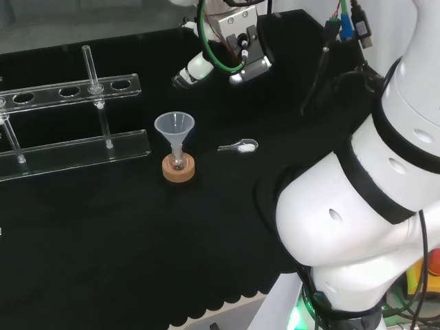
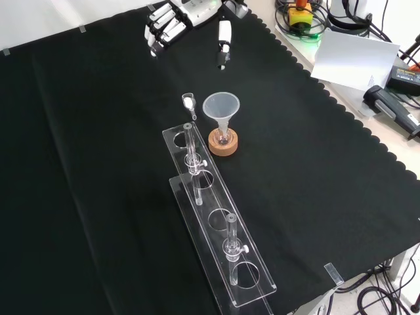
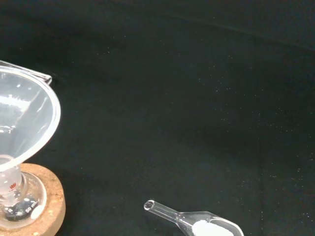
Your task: Pick up the weighing funnel.
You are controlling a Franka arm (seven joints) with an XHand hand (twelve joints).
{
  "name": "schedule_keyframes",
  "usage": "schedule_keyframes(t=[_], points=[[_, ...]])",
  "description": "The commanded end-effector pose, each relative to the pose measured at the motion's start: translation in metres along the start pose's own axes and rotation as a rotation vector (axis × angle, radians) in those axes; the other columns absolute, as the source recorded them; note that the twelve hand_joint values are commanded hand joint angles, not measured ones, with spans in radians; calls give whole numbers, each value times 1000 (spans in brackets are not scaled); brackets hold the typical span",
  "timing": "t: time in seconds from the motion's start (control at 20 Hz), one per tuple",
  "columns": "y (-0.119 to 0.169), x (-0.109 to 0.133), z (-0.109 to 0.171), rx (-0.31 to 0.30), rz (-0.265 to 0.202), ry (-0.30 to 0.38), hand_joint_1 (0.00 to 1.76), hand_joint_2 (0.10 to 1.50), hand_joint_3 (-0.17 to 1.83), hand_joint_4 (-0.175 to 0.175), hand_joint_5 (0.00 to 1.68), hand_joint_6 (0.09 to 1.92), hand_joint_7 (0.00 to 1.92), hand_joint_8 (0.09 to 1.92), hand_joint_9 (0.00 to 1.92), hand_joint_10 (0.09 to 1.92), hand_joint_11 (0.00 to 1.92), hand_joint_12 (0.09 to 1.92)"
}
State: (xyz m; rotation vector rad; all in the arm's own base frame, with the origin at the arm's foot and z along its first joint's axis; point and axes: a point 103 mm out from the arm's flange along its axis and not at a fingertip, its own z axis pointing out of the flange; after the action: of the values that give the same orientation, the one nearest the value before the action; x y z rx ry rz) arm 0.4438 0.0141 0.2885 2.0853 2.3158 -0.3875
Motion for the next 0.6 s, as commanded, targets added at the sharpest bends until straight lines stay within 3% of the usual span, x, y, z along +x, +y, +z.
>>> schedule_keyframes(t=[0.05,0.15,0.3,0.4,0.45,0.6], points=[[3,4,1,-2,0,-11,405,643,48,-42,168,87,437,87,132,791,0,891],[5,4,1,-3,-12,-9,410,644,47,-37,177,87,442,87,143,794,0,896],[13,2,2,89,-21,-29,414,647,44,-6,98,87,361,87,74,719,0,885],[17,-2,5,148,-17,-46,391,641,29,12,27,87,127,87,19,244,0,557],[18,-4,6,162,-14,-47,376,638,22,20,12,87,64,87,9,123,0,389],[14,-14,9,169,1,-58,341,627,7,35,0,87,6,87,0,87,0,108]])
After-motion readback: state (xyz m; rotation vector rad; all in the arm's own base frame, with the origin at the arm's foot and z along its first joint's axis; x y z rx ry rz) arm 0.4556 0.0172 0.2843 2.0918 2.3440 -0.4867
